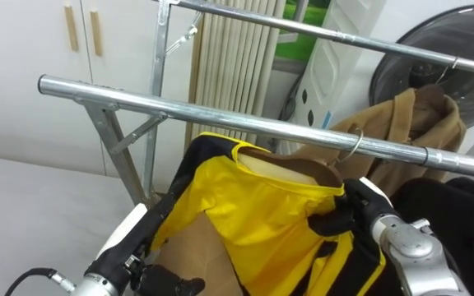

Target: Hang clothes

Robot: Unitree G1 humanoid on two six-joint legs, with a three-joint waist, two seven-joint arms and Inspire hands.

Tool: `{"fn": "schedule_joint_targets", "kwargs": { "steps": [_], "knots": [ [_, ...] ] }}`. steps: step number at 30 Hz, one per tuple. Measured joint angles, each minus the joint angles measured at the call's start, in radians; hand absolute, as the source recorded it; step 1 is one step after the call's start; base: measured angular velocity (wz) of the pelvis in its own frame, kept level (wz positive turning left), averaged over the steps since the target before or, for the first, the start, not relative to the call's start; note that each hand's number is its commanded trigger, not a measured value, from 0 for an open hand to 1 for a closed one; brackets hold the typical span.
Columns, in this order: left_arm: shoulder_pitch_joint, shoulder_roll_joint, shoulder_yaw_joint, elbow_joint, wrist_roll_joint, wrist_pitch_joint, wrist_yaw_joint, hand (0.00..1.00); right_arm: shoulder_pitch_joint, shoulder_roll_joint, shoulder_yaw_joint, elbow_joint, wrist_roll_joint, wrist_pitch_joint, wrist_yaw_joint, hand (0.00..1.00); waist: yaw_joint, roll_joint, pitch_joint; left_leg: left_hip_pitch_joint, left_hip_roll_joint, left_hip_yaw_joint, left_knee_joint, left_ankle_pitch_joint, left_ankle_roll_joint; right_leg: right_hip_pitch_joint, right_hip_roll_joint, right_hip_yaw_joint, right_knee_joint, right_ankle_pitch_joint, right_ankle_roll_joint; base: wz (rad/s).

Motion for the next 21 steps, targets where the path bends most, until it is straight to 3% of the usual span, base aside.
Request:
{"fn": "schedule_joint_targets", "kwargs": {
  "steps": [18,19,20,21],
  "knots": [
    [-0.001,-0.008,-0.001,0.0,0.002,0.0,-0.005,0.0,0.008,0.002,0.002,-0.008,-0.039,0.002,-0.018,0.0,0.003,-0.007,-0.0066,0.002,0.0,0.009,0.002,0.0,0.0,0.0,0.001,0.005,0.001,0.0,0.0,0.0],
    [-0.005,-0.008,0.0,0.0,0.003,0.0,-0.005,0.0,0.016,0.002,0.003,-0.021,-0.038,0.002,-0.018,0.63,0.006,-0.006,-0.0071,0.003,0.0,0.01,0.002,0.0,0.0,-0.001,0.002,0.011,0.001,0.0,0.0,-0.05],
    [-0.008,-0.008,0.0,0.0,0.003,0.0,-0.005,0.0,0.023,0.003,0.005,-0.035,-0.039,0.002,-0.018,1.0,0.007,-0.006,-0.0072,0.003,0.0,0.01,0.002,0.0,0.0,-0.001,0.003,0.012,0.002,0.0,0.0,-0.07],
    [-0.012,-0.008,0.003,0.0,0.004,0.0,-0.002,0.0,0.03,0.006,0.011,-0.06,-0.039,0.002,-0.017,1.0,0.01,-0.004,-0.0081,0.003,0.0,0.013,0.002,0.0,0.0,-0.004,0.003,0.015,0.003,0.0,-0.001,-0.06]
  ]
}}
